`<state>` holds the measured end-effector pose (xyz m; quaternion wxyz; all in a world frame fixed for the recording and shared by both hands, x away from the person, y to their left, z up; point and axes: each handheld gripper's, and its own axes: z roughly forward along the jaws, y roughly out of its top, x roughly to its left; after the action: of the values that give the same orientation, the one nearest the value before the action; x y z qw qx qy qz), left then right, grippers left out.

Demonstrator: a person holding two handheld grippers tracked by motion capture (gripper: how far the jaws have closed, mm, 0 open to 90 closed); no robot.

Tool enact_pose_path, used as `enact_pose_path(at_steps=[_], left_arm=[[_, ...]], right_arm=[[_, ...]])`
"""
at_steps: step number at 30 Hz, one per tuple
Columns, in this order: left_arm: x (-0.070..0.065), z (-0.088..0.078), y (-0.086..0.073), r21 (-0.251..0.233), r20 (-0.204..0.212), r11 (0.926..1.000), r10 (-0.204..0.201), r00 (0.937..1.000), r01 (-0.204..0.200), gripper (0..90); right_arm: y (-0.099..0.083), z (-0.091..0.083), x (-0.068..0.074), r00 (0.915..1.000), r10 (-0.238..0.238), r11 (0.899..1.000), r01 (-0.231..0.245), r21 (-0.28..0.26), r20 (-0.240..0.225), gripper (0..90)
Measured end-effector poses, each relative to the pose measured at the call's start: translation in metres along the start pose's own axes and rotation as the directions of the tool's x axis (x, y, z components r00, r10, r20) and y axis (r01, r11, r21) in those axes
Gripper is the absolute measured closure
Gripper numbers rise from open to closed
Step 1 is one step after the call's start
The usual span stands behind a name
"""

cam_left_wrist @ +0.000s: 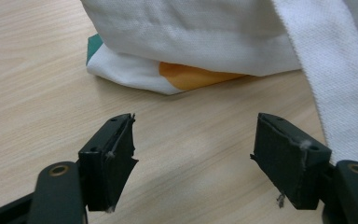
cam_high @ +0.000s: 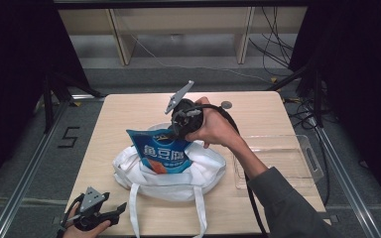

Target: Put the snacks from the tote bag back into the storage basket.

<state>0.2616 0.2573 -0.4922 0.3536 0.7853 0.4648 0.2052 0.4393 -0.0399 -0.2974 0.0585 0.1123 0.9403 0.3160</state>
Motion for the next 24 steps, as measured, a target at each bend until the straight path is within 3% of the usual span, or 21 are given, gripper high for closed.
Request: enact_pose_path(at_steps=[1,8,9,11,13,15,16,18,19,20,21,24], left_arm=[[-0.001,0.002,-0.001,-0.011,-0.001,0.9995,-0.030,0.9996,0.030,28.1],[-0.001,0.001,-0.001,-0.001,0.002,0.9998,-0.018,0.9998,0.018,28.2],[-0.003,0.003,-0.001,-0.029,0.003,0.9985,-0.047,0.9989,0.047,28.3],[-0.002,0.002,-0.001,-0.026,0.005,0.9994,-0.023,0.9997,0.023,28.5],[-0.003,0.003,-0.001,-0.022,0.008,0.9990,-0.038,0.9992,0.038,28.8],[0.000,0.001,-0.001,-0.001,0.004,1.0000,0.005,1.0000,-0.005,29.3],[-0.002,0.003,-0.001,-0.020,0.004,0.9994,-0.026,0.9996,0.026,29.5],[0.001,0.002,-0.002,0.004,0.014,1.0000,-0.007,0.9999,0.007,29.7],[-0.002,0.004,-0.002,-0.017,0.014,0.9991,-0.039,0.9991,0.039,29.9],[0.000,0.002,-0.002,0.004,0.012,0.9999,-0.010,0.9999,0.010,29.9],[-0.002,0.004,-0.002,-0.020,0.012,0.9988,-0.045,0.9989,0.046,29.9],[0.000,0.004,-0.003,-0.003,-0.003,0.9998,-0.022,0.9998,0.022,30.1]], right_arm=[[0.001,0.000,0.001,1.0000,0.003,1.000,-0.003,0.009,0.001,75.1],[0.006,0.006,-0.003,0.9994,-0.029,1.000,0.029,0.012,-0.021,83.7],[0.006,0.006,-0.002,0.9997,-0.013,1.000,0.013,0.020,-0.020,84.9],[0.006,0.006,-0.004,0.9996,-0.014,1.000,0.015,0.020,-0.024,89.5],[0.006,0.006,-0.006,0.9987,-0.040,0.999,0.041,0.020,-0.030,90.0],[0.008,0.006,-0.005,0.9986,-0.045,0.999,0.046,0.024,-0.027,90.0],[0.010,0.005,-0.004,0.9986,-0.049,0.998,0.050,0.032,-0.020,90.0],[0.013,0.005,-0.003,0.9962,-0.085,0.996,0.086,0.038,-0.021,90.0],[0.015,0.005,-0.002,0.9965,-0.080,0.996,0.081,0.039,-0.023,90.0],[0.017,0.004,-0.001,0.9963,-0.085,0.995,0.085,0.041,-0.014,90.0],[0.020,0.003,-0.001,0.9941,-0.108,0.993,0.108,0.035,-0.004,90.0],[0.031,-0.005,0.002,0.9940,-0.108,0.994,0.108,0.021,0.011,90.0]])
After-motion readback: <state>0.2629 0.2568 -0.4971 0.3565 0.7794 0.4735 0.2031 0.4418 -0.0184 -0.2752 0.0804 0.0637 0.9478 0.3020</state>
